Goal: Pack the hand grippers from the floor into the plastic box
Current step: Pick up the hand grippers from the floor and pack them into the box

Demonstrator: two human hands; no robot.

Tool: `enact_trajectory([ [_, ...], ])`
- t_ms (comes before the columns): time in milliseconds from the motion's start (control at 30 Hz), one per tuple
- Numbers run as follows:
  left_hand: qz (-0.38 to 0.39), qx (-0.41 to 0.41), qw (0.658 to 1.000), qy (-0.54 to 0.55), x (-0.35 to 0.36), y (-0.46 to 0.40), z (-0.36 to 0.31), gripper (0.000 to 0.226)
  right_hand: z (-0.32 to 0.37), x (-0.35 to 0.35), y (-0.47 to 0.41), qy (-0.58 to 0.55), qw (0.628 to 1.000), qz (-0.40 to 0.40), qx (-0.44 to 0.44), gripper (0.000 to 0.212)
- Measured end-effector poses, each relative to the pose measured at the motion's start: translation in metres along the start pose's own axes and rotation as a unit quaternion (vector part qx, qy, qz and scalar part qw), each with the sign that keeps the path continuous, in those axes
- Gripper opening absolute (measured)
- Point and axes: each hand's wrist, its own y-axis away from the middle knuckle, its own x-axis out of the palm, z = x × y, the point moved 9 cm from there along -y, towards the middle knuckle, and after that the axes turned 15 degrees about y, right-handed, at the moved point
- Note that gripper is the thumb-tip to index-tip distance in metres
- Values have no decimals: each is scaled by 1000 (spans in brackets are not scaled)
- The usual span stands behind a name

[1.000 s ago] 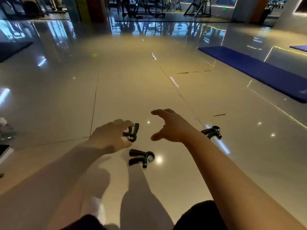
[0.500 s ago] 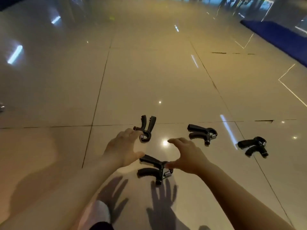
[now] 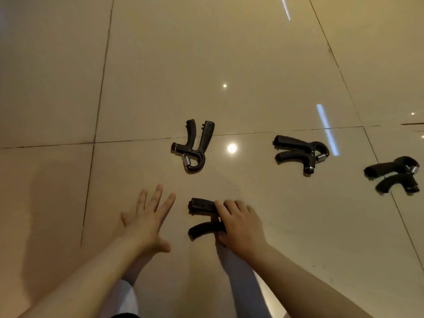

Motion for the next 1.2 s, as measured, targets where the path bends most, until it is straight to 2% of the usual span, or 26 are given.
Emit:
enact_trajectory([
  [100,1,-10,1000,-1,-2,-1,-2,127,-35,-4,5,10,999,-14,31,62],
  [200,-12,-10,1000,10,-4,0,-2,127,-84,-5,20,-7,993,-9,121,68],
  [333,-21,-5,1000,18,-4,-1,-2,127,-119,6,35,-57,974,33,216,68],
  [400,-31,3,999,33,-11,-1,-6,119,-123,13,36,-70,967,52,240,70],
  [500,-130,60,982,125,-50,-3,-24,94,-122,18,31,-80,966,62,238,73],
  [600,-242,148,951,121,-102,-18,-61,75,-126,18,31,-83,964,70,243,72],
  [667,-268,161,938,150,-129,-45,-83,70,-123,18,30,-79,965,77,238,72],
  [733,-244,120,947,172,-138,-81,-97,72,-121,15,27,-74,966,77,234,72],
  [800,-201,74,969,122,-121,-107,-102,75,-123,15,25,-78,965,79,237,71],
  [867,-195,67,977,59,-98,-114,-100,70,-122,17,25,-77,965,79,238,71],
  [967,-216,154,964,-8,-76,-98,-98,67,-124,18,26,-81,965,71,238,70],
  [1067,-180,270,944,-61,-47,-68,-90,65,-124,17,27,-89,966,64,232,70],
  [1200,-127,344,923,-114,-11,-36,-78,60,-125,16,29,-95,964,63,240,72],
])
